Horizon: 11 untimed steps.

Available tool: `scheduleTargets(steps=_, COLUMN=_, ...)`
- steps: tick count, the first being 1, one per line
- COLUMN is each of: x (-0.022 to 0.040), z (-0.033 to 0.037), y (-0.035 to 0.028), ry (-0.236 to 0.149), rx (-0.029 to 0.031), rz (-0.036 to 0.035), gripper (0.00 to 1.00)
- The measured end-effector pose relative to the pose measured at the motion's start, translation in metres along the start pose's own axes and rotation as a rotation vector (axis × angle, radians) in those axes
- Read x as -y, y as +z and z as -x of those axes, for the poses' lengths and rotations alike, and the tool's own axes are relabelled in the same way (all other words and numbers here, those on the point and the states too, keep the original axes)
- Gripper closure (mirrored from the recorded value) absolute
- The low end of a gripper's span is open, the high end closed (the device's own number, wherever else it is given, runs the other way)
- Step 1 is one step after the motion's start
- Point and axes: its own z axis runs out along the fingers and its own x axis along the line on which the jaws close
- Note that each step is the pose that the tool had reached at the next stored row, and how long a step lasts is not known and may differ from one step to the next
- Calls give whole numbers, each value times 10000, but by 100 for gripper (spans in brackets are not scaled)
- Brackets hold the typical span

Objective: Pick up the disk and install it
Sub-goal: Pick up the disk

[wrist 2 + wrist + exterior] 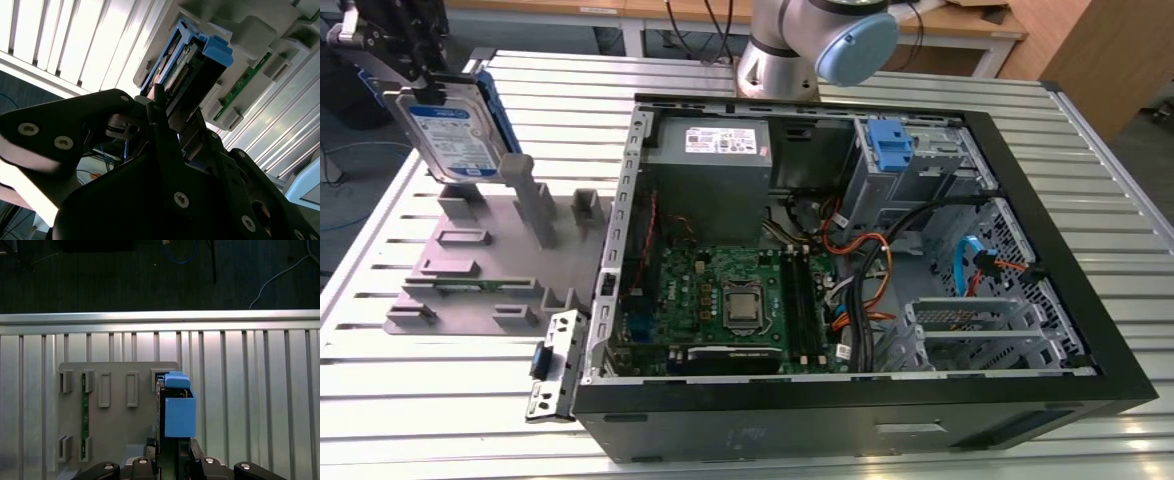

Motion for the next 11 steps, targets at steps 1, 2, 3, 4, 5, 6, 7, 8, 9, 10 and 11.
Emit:
scheduleTargets(steps=1, x=0, z=0, y=0, ry=0, rx=0, rz=0, gripper=65)
scheduleTargets(steps=2, x=0, z=0, y=-1, ry=0, rx=0, rz=0, gripper=65)
scheduleTargets(steps=3, x=0, z=0, y=-1, ry=0, rx=0, rz=1, gripper=65)
scheduleTargets(steps=4, x=0, z=0, y=-1, ry=0, rx=0, rz=1, gripper=65)
scheduleTargets(steps=5, x=0, z=0, y=-3, ry=0, rx=0, rz=0, gripper=65)
scheduleTargets(steps=6, x=-1, z=0, y=-8, ry=0, rx=-2, rz=4, gripper=65)
scheduleTargets(steps=7, x=0, z=0, y=-13, ry=0, rx=-2, rz=3, gripper=65)
scheduleTargets(steps=8, x=0, z=0, y=-18, ry=0, rx=-1, rz=1, gripper=65)
scheduleTargets(steps=9, x=-1, z=1, y=-26, ry=0, rx=-1, rz=1, gripper=65)
scheduleTargets(steps=10, x=-1, z=1, y=-36, ry=0, rx=-1, rz=2, gripper=65)
scheduleTargets(steps=11, x=-1, z=2, y=-47, ry=0, rx=0, rz=1, gripper=65)
